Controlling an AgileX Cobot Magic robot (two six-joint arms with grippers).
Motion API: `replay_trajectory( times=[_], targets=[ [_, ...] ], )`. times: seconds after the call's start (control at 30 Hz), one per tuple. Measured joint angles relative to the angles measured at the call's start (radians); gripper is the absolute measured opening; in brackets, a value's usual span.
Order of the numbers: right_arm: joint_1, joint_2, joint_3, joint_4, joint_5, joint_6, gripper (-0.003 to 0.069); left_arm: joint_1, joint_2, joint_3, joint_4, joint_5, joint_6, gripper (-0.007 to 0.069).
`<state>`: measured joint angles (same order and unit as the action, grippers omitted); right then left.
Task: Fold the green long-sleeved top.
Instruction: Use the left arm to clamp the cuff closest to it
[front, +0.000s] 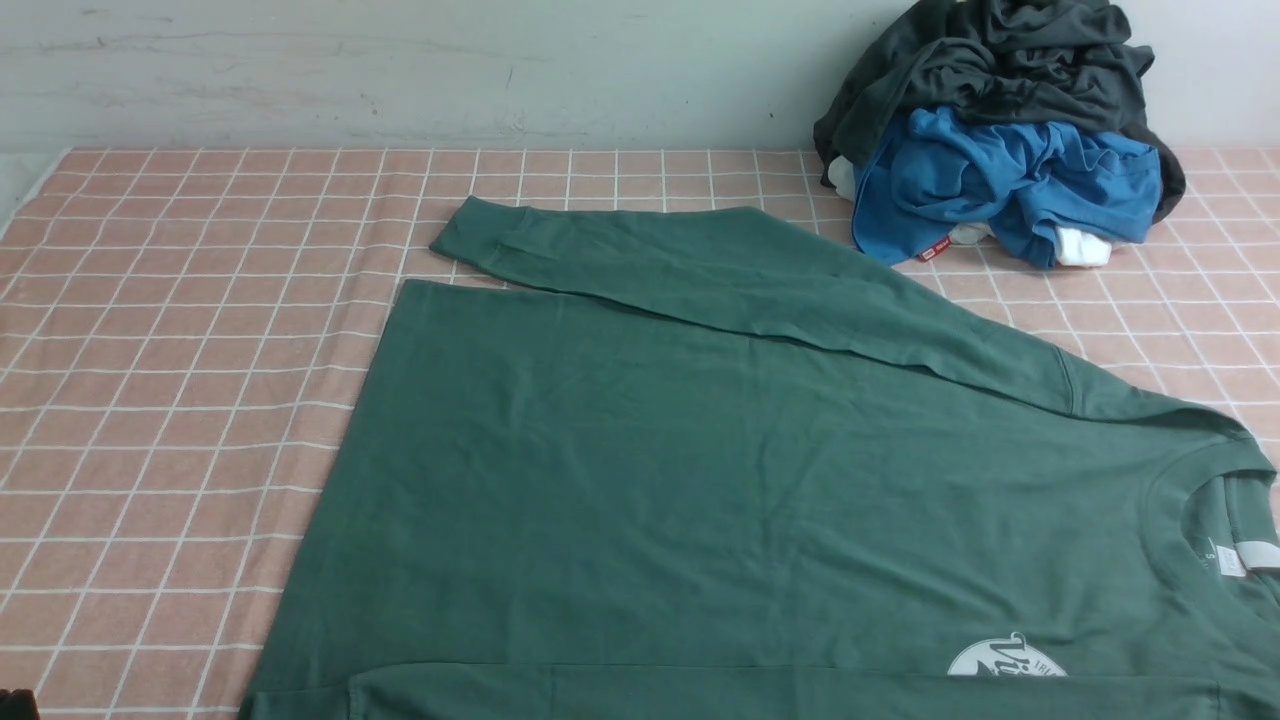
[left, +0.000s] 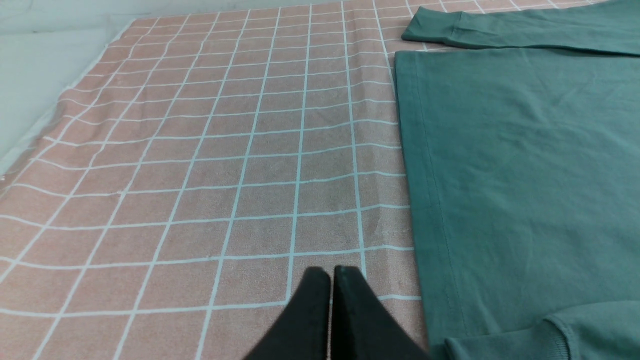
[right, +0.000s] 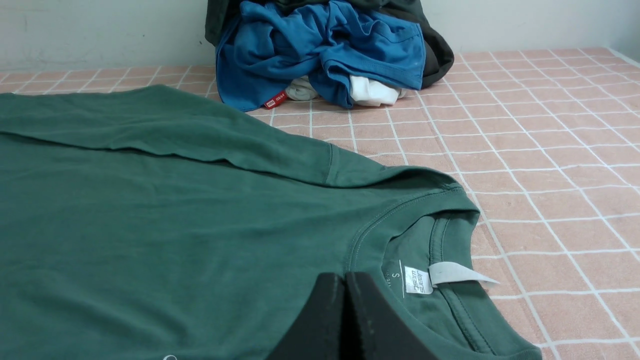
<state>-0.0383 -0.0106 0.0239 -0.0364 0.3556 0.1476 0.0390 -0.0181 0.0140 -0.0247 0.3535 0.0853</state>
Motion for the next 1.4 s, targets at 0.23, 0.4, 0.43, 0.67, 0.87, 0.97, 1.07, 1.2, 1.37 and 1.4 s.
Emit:
replay_trajectory(
  times=[0.23,0.4,0.43,0.67,0.87,0.97,1.07,1.2,1.37,1.4],
  targets=[
    [0.0,0.0,0.0,0.036,0.0,0.003,-0.0015,0.0,0.0,0.0,0.0,0.0,0.0,-0.0003],
    [0.0,0.0,0.0,0.07,0.0,-0.001,-0.0015,0.0,0.0,0.0,-0.008,-0.001,0.0,-0.0003],
    [0.0,0.0,0.0,0.081,0.0,-0.001,-0.0015,0.0,0.0,0.001,-0.018,-0.005,-0.006,-0.0003],
    [0.0,0.0,0.0,0.343,0.001,0.076,-0.0015,0.0,0.0,0.014,-0.393,-0.058,-0.216,-0.0003],
    [0.0,0.0,0.0,0.822,-0.005,0.274,-0.0015,0.0,0.0,0.016,-0.895,-0.081,-0.385,-0.0003],
    [0.0,0.0,0.0,0.877,-0.019,0.274,-0.0015,0.0,0.0,0.016,-0.949,-0.093,-0.379,-0.0003],
    [0.0,0.0,0.0,0.899,-0.019,0.236,-0.0015,0.0,0.0,0.016,-1.008,-0.095,-0.369,-0.0003],
    [0.0,0.0,0.0,0.908,-0.009,0.173,-0.0015,0.0,0.0,0.01,-1.025,-0.061,-0.277,-0.0003],
    [0.0,0.0,-0.01,0.914,0.015,-0.006,-0.0015,0.0,0.001,-0.119,-1.024,0.012,0.006,-0.0003],
    [0.0,0.0,-0.031,0.909,0.017,-0.076,-0.0015,0.0,0.001,-0.164,-1.023,0.013,0.128,-0.0003]
  ],
)
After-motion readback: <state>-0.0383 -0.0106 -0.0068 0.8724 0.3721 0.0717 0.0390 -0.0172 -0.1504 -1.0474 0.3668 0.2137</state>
